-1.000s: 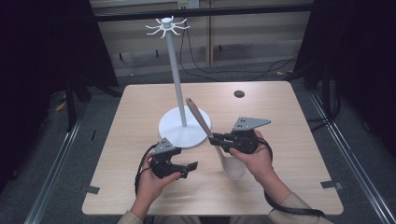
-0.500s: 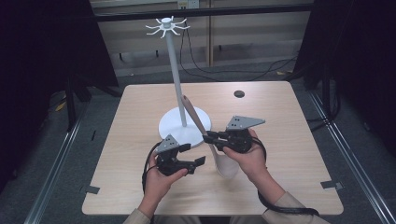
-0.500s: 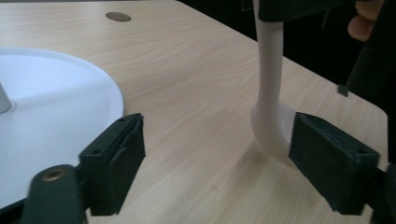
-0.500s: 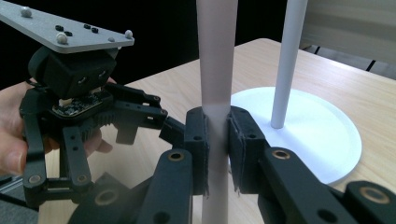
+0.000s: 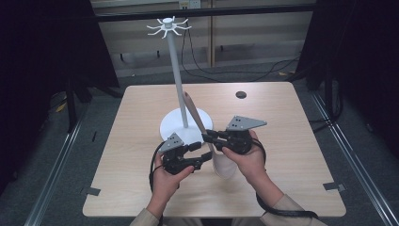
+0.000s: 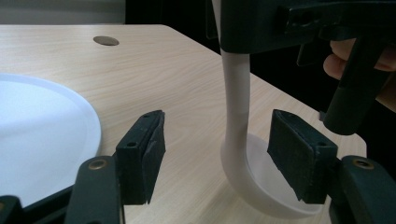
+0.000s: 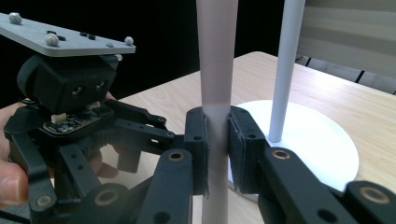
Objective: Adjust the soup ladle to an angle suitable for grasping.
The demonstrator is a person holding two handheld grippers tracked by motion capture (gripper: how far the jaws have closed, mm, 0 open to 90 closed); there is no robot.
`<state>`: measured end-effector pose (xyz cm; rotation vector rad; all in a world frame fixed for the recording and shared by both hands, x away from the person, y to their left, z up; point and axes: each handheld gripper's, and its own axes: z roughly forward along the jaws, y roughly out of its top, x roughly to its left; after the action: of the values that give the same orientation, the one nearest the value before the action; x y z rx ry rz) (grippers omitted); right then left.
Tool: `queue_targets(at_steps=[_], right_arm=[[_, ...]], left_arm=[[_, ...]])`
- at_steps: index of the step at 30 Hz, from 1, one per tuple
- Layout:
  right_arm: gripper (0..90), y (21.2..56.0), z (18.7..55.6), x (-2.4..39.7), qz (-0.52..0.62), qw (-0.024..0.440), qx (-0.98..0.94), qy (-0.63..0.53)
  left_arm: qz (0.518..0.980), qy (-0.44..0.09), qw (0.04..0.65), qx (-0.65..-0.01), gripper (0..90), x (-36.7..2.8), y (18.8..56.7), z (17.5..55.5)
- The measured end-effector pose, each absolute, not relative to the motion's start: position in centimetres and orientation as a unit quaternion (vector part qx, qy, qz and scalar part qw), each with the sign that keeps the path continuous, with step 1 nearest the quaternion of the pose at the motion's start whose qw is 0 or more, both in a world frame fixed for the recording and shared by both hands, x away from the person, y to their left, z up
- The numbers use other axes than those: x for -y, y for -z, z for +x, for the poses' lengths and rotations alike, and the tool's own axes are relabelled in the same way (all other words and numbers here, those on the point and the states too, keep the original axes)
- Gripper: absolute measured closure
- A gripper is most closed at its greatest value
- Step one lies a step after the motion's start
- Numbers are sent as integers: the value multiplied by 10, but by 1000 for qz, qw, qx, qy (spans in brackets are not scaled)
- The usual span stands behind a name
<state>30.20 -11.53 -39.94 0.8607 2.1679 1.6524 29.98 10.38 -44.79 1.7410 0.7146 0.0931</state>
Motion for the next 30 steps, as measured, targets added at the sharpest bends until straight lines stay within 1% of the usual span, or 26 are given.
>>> queue_targets(at_steps=[2,8,11,13,17,19,23,30], right_arm=[[791,400,302,114,298,139,-750,-574],[791,400,301,113,299,141,-746,-578],[790,400,301,113,301,140,-745,-579],[791,400,301,112,302,139,-743,-581],[790,400,301,111,301,139,-741,-584],[790,400,301,111,305,138,-738,-586],[790,400,300,111,309,136,-733,-590],[790,400,301,114,316,128,-728,-595]], left_arm=[[746,-40,590,-306,425,-102,447,300],[738,-47,599,-308,532,-100,446,300],[735,-51,601,-310,567,-101,446,301],[731,-51,603,-314,612,-102,445,301],[727,-52,610,-312,652,-102,445,301],[725,-52,612,-312,690,-102,444,301],[723,-52,617,-307,737,-103,443,301],[720,-52,621,-305,783,-104,441,301]])
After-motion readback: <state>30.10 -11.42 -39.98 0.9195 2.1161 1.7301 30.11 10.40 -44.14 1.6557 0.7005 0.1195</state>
